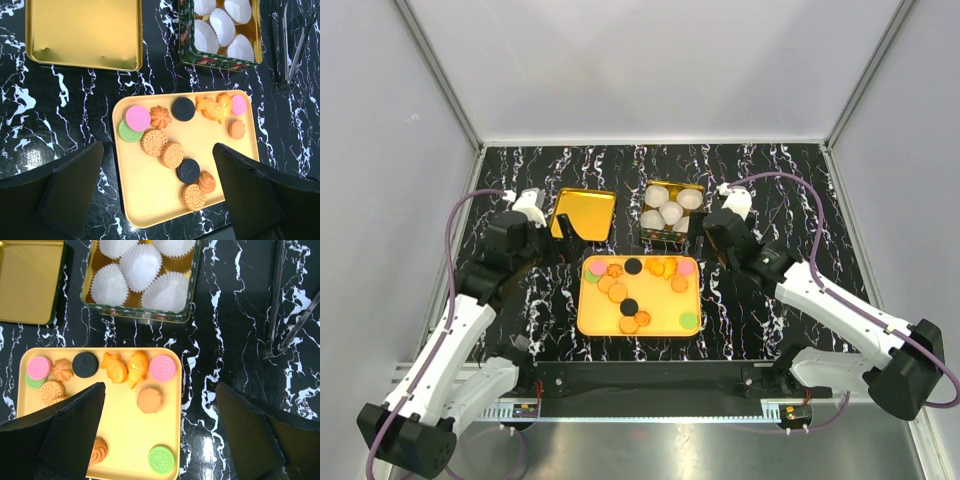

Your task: Pack the cookies

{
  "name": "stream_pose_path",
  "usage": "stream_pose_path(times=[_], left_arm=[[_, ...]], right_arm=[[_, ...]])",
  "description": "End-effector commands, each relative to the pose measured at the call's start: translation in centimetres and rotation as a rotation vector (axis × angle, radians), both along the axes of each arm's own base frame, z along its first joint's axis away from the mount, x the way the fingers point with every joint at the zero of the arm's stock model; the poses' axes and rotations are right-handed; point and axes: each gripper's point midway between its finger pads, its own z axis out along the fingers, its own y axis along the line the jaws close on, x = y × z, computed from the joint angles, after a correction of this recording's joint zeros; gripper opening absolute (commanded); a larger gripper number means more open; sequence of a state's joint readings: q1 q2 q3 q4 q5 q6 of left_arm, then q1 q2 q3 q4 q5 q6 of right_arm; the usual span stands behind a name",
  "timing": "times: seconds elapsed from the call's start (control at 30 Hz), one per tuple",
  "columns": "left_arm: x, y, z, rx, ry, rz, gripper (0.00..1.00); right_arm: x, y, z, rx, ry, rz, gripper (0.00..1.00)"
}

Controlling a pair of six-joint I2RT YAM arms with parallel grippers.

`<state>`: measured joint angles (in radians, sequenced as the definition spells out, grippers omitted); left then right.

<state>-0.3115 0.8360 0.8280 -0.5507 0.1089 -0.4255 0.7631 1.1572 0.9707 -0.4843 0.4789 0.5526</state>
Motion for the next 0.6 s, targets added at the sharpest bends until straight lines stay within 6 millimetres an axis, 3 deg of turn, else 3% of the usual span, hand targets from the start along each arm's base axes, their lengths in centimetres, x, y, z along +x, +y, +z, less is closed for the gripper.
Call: stream_pose_path(times=[0.0,0.1,0.13,0.2,0.23,0.27,0.33,0.43,0.47,0.57], left_arm=[[0.6,-0.8,0.7,-0.035,-0.02,-0.027,0.99],[0.7,-1.2,0.3,-0.044,-0.002,-0.037,0.99],[0.7,-1.3,0.2,-0.047,0.002,-0.045,0.99],[0.7,-1.6,-0.2,-0.054,0.016,-0.052,0.99],[0.7,-1.7,-0.2,-0.058,0.021,-0.06,0.99],[0.6,-1.8,-0.4,-0.059,0.026,-0.064,0.99],[0.6,-1.9,-0.5,-0.06,0.033,-0.067,0.99],[0.7,-1.8,-0.4,-0.057,0.027,-0.064,0.99],[0.6,-1.8,-0.4,-0.057,0.027,-0.063,0.99],[0.6,-1.6,-0.4,-0.052,0.024,-0.056,0.99]], right_arm=[[0.1,-0.7,1.5,0.022,-0.014,-0.056,1.0],[0.8,-0.1,1.6,-0.011,0.027,-0.034,1.0],[2.4,-2.0,1.4,-0.025,0.051,-0.084,1.0],[4.8,-3.7,0.2,0.032,0.137,-0.095,1.0],[7.4,-7.2,0.3,0.072,0.12,-0.167,1.0],[8.5,-7.8,-0.8,0.083,0.154,-0.166,1.0],[10.4,-10.9,-1.6,0.021,0.157,-0.243,1.0],[13.0,-12.6,-4.0,-0.012,0.196,-0.286,0.99],[13.4,-13.4,-6.2,-0.012,0.244,-0.302,1.0],[14.1,-14.1,-9.7,-0.027,0.296,-0.303,1.0]])
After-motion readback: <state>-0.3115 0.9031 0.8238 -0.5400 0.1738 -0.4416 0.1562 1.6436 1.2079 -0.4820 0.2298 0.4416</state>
